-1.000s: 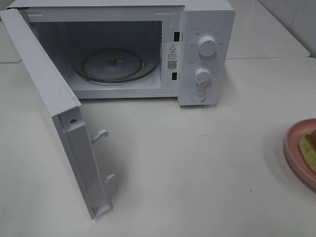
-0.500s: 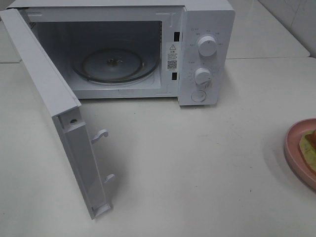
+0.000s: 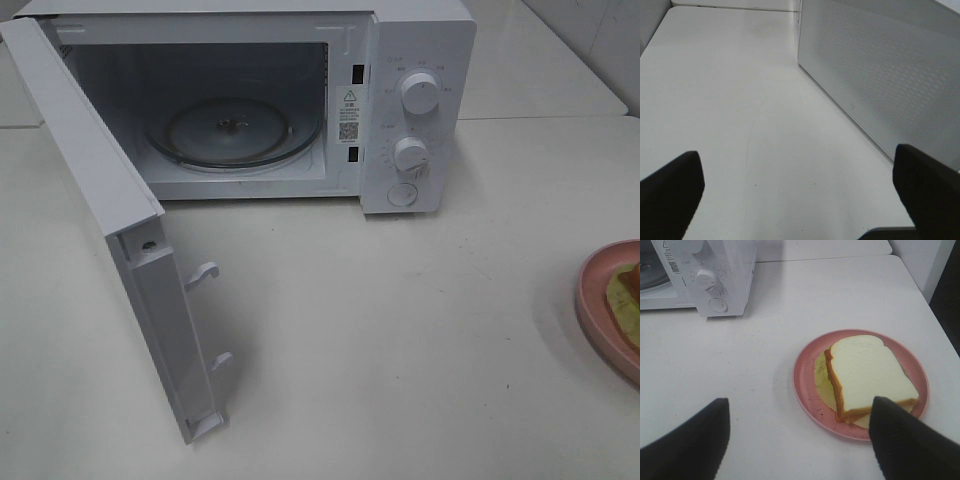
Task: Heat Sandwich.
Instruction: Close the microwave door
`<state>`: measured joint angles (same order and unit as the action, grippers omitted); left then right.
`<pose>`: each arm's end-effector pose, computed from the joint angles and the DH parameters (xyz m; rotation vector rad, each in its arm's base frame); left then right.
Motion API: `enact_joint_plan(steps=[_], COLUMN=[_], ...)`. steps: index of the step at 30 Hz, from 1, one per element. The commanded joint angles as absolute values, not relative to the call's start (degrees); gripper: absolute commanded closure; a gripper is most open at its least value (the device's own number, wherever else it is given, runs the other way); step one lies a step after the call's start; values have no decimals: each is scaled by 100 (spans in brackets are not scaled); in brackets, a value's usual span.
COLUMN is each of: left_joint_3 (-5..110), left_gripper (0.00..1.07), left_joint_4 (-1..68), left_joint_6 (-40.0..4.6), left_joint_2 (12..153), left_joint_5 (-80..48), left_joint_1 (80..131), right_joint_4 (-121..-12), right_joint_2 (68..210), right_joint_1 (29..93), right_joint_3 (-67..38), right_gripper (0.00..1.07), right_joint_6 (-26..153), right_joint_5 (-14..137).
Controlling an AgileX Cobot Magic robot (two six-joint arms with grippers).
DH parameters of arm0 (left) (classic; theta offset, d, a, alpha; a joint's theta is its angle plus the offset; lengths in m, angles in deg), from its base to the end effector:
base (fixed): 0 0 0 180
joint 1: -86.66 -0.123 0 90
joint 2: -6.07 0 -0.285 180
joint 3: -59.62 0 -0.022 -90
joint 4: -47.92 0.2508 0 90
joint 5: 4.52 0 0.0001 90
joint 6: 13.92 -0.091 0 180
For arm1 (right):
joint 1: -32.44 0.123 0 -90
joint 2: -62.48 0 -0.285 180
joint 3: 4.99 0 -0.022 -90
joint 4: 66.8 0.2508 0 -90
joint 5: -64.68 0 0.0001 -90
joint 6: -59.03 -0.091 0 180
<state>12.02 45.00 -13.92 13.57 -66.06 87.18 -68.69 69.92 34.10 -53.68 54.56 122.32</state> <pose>-0.0083 -0.0040 0.2809 0.0127 2.0353 -0.0666 -0.0033 -0.0026 0.2812 0.0492 1.9848 0.0302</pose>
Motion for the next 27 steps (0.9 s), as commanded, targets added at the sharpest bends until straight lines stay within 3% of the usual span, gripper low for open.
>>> enact_joint_plan(steps=[1, 16, 23, 27], left_joint_3=[1191, 1294, 1363, 1294], left_gripper=[10, 11, 27, 53], left_joint_4=[4471, 4477, 4500, 4500], left_joint_6=[-1392, -1392, -1392, -1392], left_joint_2=[1260, 1569, 2343, 2990], left_joint_5=[-6577, -6405, -6107, -5649], left_joint_1=[8695, 8695, 8695, 8695], right_joint_4=[-6904, -6898, -6898, -6898], right_joint_2=[6849, 6849, 6849, 6849], right_joint_1=[3381, 3381, 3381, 3381], right_joint_3=[-5379, -5379, -5379, -5379], right_gripper=[32, 32, 32, 32], right_joint_6=[5508, 5531, 5531, 5531], right_joint_5=[12186, 12186, 12186, 12186])
